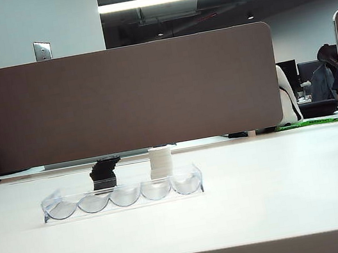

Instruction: Pick up the chip in the box and place it on the pile of chips with the same color.

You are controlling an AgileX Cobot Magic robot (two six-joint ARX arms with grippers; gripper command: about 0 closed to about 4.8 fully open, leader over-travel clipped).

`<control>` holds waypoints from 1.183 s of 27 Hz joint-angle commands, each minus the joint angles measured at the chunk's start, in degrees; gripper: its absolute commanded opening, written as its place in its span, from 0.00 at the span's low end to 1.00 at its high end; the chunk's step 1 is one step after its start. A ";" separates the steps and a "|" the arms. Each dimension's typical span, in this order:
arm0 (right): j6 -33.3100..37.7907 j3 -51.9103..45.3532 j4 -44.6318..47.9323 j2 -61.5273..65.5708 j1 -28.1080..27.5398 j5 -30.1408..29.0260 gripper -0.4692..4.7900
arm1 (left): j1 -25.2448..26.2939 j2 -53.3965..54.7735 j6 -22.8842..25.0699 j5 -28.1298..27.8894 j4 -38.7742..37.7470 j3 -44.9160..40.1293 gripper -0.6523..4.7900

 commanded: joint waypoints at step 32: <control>-0.79 -0.02 0.90 -0.04 -2.14 -0.42 0.08 | -5.42 -12.48 -7.43 -10.80 6.99 -22.14 0.11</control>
